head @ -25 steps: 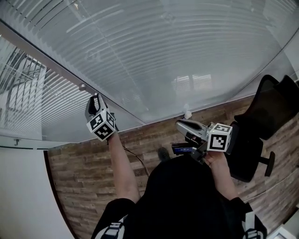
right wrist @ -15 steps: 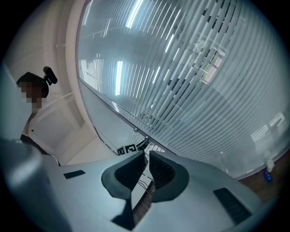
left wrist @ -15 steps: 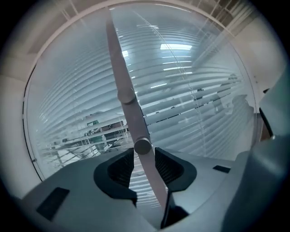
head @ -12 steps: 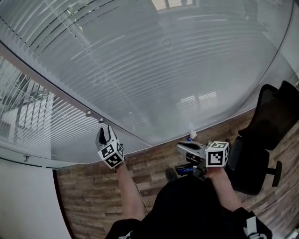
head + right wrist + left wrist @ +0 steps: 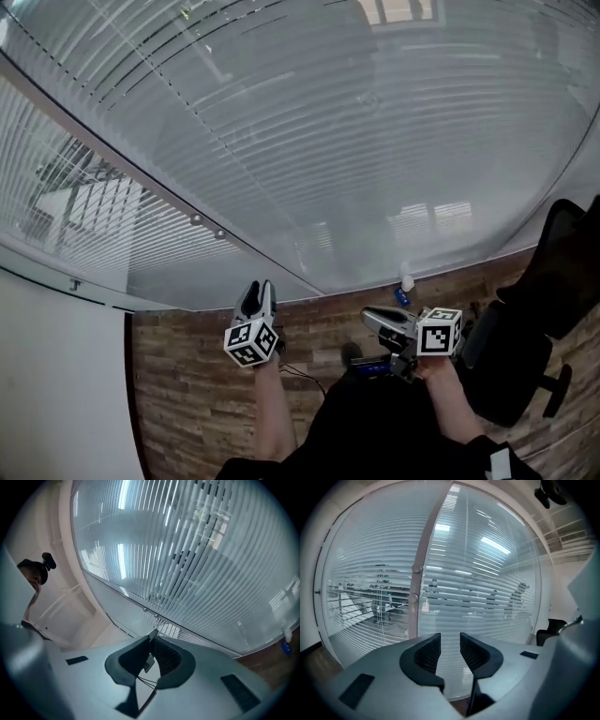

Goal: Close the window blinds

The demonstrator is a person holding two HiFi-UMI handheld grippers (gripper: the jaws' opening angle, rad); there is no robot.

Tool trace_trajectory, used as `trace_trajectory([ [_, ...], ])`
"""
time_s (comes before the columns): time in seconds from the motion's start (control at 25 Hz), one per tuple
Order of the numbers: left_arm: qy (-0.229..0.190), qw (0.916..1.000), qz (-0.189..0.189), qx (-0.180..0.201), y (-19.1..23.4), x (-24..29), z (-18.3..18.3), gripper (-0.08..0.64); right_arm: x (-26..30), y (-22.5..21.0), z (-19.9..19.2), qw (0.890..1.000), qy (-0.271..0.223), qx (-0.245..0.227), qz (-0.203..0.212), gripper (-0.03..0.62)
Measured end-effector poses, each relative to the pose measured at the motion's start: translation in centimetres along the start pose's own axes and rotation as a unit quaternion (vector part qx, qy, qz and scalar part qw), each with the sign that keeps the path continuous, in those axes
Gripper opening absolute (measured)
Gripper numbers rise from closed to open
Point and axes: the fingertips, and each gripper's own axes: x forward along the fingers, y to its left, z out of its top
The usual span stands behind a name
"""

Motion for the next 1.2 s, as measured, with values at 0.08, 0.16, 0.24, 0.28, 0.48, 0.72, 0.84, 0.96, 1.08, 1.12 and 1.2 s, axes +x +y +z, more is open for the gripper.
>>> trace_trajectory([
  [0.08, 0.002, 0.9998, -0.021, 0.003, -2.0, -1.9, 0.1, 0.140, -0.4, -0.2, -0.3, 1.000, 0.011, 0.014, 0.009, 0.041],
  [0.16, 0.002, 0.9993, -0.035, 0.009, -3.4, -4.0, 0.4, 0.138, -0.3, -0.3, -0.6, 0.999, 0.026, 0.022, 0.015, 0.041],
  [0.24, -0.001, 0.9990, -0.043, 0.014, -4.1, -5.9, 0.4, 0.138, 0.0, -0.6, -0.8, 0.999, 0.037, 0.023, 0.023, 0.041],
  [0.28, -0.002, 0.9988, -0.045, 0.016, -4.2, -6.6, 0.3, 0.138, 0.1, -0.7, -0.8, 0.999, 0.036, 0.021, 0.028, 0.041],
  [0.48, -0.010, 0.9973, -0.073, 0.005, -5.1, -9.1, -0.4, 0.121, -0.1, -0.6, -0.6, 0.999, 0.015, 0.008, 0.033, 0.041],
  [0.72, -0.008, 0.9875, -0.157, -0.007, -8.0, -11.1, -2.4, 0.107, -2.5, 0.3, -2.9, 1.000, -0.015, -0.004, -0.002, 0.041],
  [0.84, -0.016, 0.9780, -0.208, -0.012, -9.7, -11.9, -4.3, 0.090, -4.0, 0.9, -5.0, 0.999, -0.027, -0.023, -0.032, 0.041],
  [0.96, -0.010, 0.9704, -0.240, -0.026, -10.2, -14.2, -7.4, 0.086, -5.4, 2.2, -10.0, 0.998, -0.032, -0.018, -0.053, 0.041],
  [1.08, 0.002, 0.9605, -0.275, -0.043, -12.3, -17.0, -10.7, 0.086, -8.3, 3.5, -15.3, 0.996, -0.035, -0.008, -0.084, 0.041],
  [1.12, 0.008, 0.9575, -0.284, -0.049, -13.2, -17.9, -11.8, 0.086, -9.5, 3.6, -17.0, 0.994, -0.031, -0.001, -0.100, 0.041],
  [1.2, 0.014, 0.9535, -0.295, -0.059, -14.4, -19.6, -13.2, 0.086, -11.4, 3.9, -19.0, 0.992, -0.022, 0.001, -0.125, 0.041],
])
